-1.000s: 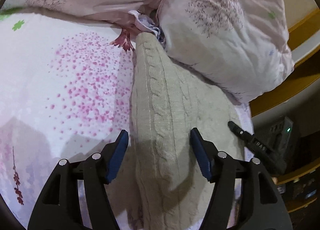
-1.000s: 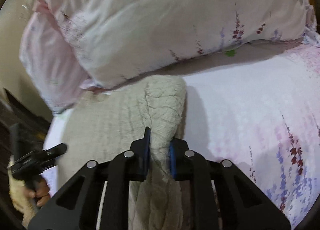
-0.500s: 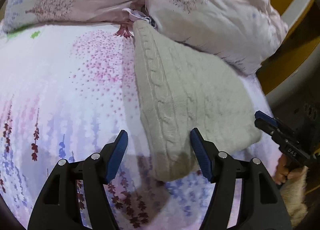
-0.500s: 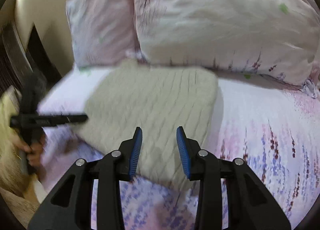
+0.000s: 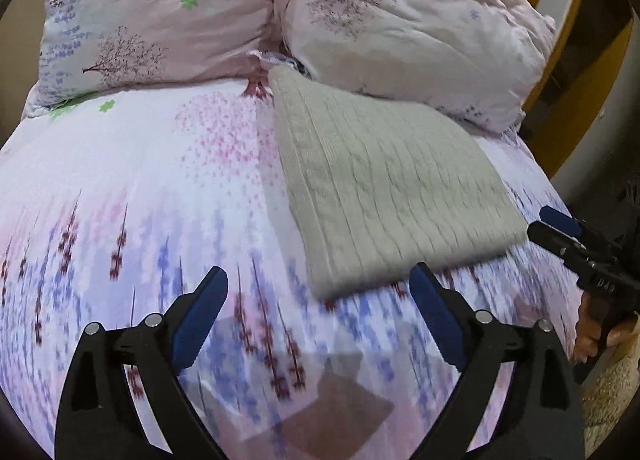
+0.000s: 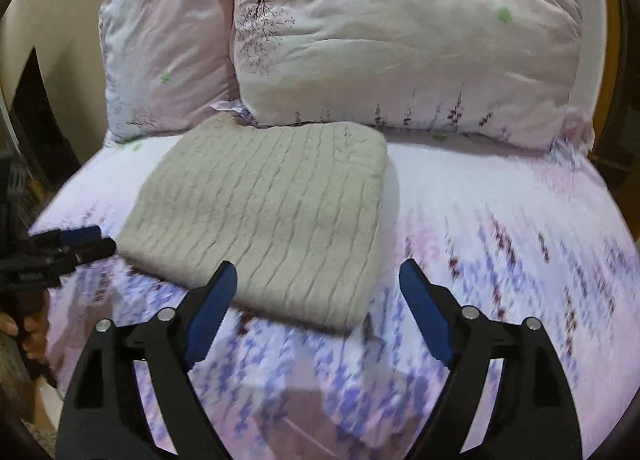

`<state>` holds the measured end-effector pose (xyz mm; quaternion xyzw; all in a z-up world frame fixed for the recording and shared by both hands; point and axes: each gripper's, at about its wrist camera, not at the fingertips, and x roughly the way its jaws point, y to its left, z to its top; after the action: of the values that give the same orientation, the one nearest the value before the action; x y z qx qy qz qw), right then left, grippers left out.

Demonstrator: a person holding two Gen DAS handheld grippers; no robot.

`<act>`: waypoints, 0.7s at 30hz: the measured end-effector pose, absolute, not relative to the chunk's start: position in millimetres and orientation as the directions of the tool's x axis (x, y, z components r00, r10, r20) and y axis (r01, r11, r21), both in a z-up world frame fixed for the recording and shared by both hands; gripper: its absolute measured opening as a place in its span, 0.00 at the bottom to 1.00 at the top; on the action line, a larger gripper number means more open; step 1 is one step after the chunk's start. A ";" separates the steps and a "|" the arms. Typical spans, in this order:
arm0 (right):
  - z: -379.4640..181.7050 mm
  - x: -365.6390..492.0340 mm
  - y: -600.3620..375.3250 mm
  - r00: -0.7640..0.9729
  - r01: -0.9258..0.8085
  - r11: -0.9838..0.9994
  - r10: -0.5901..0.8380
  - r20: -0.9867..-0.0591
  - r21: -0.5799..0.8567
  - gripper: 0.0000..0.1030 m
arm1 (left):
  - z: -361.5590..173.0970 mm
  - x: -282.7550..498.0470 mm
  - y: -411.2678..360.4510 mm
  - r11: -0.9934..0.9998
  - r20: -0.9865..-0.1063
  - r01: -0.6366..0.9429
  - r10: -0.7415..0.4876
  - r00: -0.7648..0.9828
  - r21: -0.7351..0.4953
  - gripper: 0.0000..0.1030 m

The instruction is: Fold small clothes

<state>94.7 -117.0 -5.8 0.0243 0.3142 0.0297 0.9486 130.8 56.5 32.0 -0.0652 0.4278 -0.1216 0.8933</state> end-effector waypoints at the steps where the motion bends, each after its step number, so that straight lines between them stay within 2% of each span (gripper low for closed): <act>1: -9.2 90.1 -115.4 0.797 -0.041 0.996 0.078 -0.599 0.075 0.83 | 30.2 124.4 54.4 0.963 -0.757 0.164 -0.270 0.595 -0.214 0.92; 2: -11.3 85.2 -115.6 0.793 -0.043 0.996 0.083 -0.603 0.081 0.84 | 28.2 119.4 52.6 0.965 -0.767 0.162 -0.262 0.586 -0.206 0.96; 9: -34.3 65.3 -101.5 0.773 -0.014 0.997 0.061 -0.631 0.080 0.96 | 15.8 104.0 44.2 0.979 -0.817 0.129 -0.205 0.539 -0.161 0.99; 15: -48.6 60.5 -98.9 0.739 0.013 0.998 0.030 -0.673 0.060 0.97 | 8.8 92.3 29.1 0.993 -0.849 0.115 -0.094 0.519 -0.040 0.99; 21: -61.5 59.1 -90.6 0.698 0.011 1.000 -0.005 -0.716 0.004 0.97 | 5.5 85.0 21.0 0.991 -0.862 0.128 -0.088 0.500 -0.027 0.99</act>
<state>59.1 -90.6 -61.5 0.0038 0.3888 -0.0042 0.9213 85.0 21.0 5.5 0.0202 0.4961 -0.0625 0.8658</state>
